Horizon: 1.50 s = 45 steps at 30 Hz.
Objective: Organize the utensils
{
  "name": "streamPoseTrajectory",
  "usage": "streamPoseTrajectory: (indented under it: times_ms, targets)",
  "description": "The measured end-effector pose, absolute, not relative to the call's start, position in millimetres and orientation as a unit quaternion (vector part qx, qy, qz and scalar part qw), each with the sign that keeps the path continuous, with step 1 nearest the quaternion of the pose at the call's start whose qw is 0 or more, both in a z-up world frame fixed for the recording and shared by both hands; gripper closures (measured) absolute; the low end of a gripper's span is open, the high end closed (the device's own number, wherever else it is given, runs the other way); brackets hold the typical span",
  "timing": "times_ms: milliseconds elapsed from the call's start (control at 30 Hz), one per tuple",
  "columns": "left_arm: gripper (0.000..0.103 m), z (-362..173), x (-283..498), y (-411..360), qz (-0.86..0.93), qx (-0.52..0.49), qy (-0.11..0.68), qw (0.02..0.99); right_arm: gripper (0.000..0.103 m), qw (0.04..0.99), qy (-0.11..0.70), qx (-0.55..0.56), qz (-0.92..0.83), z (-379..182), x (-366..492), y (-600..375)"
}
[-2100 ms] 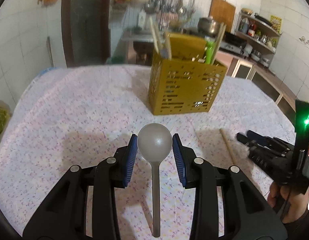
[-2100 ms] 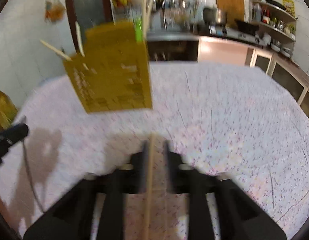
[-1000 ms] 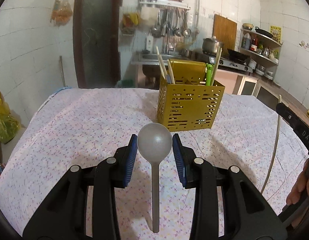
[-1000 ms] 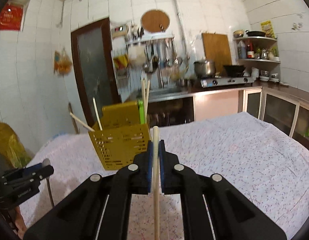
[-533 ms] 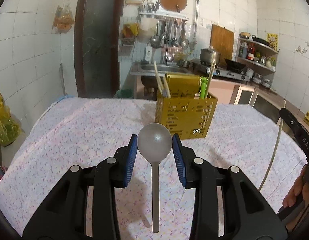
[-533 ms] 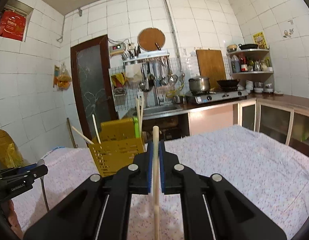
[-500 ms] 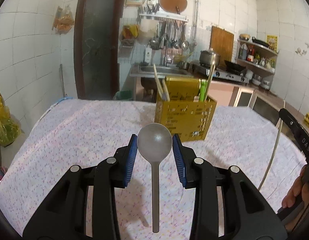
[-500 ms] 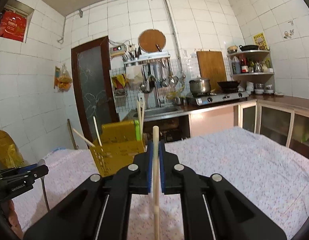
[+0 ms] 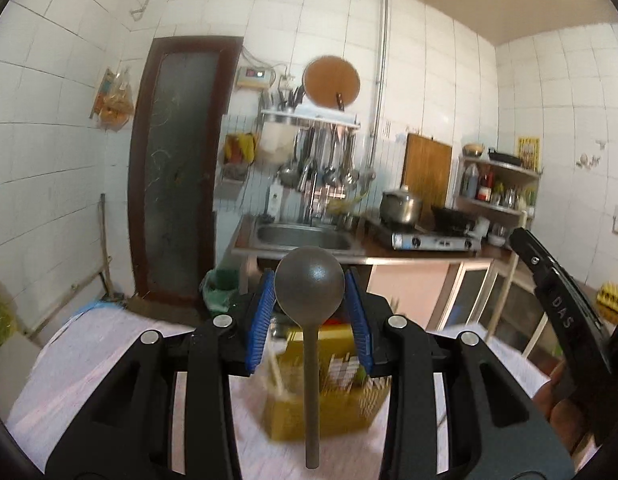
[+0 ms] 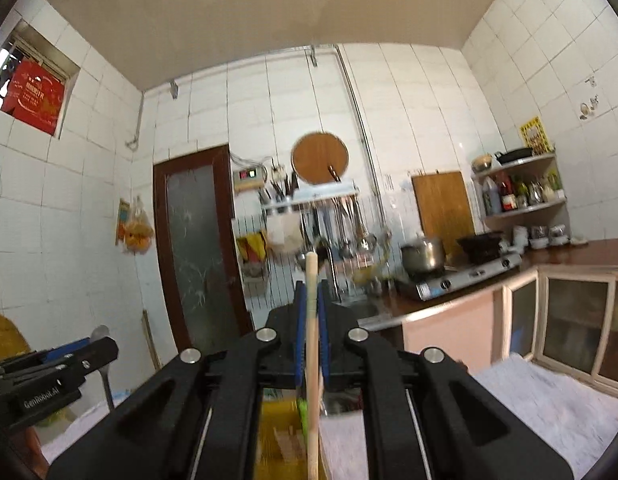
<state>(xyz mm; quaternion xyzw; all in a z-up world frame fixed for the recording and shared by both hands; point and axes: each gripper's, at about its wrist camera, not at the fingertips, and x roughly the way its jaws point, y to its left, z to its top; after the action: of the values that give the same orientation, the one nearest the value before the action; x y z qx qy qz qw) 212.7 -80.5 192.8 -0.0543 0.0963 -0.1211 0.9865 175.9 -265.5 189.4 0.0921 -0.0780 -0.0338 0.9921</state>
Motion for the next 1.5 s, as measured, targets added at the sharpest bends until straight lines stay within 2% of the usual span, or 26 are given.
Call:
streamPoseTrajectory:
  times_ms: [267,500,667,733,767,800,833,867,1033,1200,1367,1500]
  targets:
    - [0.068,160.8,291.9,-103.7,-0.110,-0.051,0.072,0.990,0.097,0.989,-0.095,0.108,-0.016,172.3,263.4,-271.1]
    - [0.068,112.5,329.3,-110.1,-0.112,-0.059,0.106,0.986,0.097,0.994,-0.052,0.101,0.000,123.6,298.5,-268.2]
    - [0.068,100.5,331.4,-110.0,-0.110,-0.045,0.128,0.985,0.097,0.996,-0.014,0.093,-0.001,104.5,301.9,-270.3]
    - [0.061,105.1,325.2,-105.8,-0.110,-0.040,0.133,0.984,0.095,0.996,0.009,0.089,-0.007,104.8,297.4,-272.6]
    - [0.047,108.3,320.4,-103.2,-0.112,-0.038,0.134,0.984,0.085,0.996,0.016,0.087,-0.009,106.0,294.2,-274.0]
    - [0.032,112.3,314.4,-100.3,-0.113,-0.037,0.133,0.984,0.053,0.996,0.024,0.086,-0.012,108.4,288.7,-276.2]
    - [0.028,118.7,304.4,-95.2,-0.115,-0.039,0.131,0.984,0.038,0.996,0.025,0.088,-0.014,109.8,284.6,-278.1]
    - [0.024,123.6,297.5,-91.3,-0.115,-0.039,0.129,0.984,0.031,0.995,0.023,0.092,-0.021,113.6,273.6,-281.2]
    - [0.005,142.6,250.8,-66.6,-0.106,-0.031,0.133,0.985,0.028,0.995,0.045,0.089,-0.031,126.1,231.7,-289.7]
    - [0.005,137.2,190.6,-41.8,-0.095,-0.012,0.139,0.986,0.012,0.994,0.068,0.078,-0.038,117.2,170.3,-286.1]
    - [0.005,104.5,133.4,-20.7,-0.078,-0.007,0.151,0.985,0.005,0.992,0.100,0.060,-0.039,86.7,112.9,-267.7]
    - [0.005,71.3,102.1,-8.3,-0.062,-0.015,0.166,0.984,0.005,0.991,0.119,0.052,-0.039,57.6,76.3,-250.4]
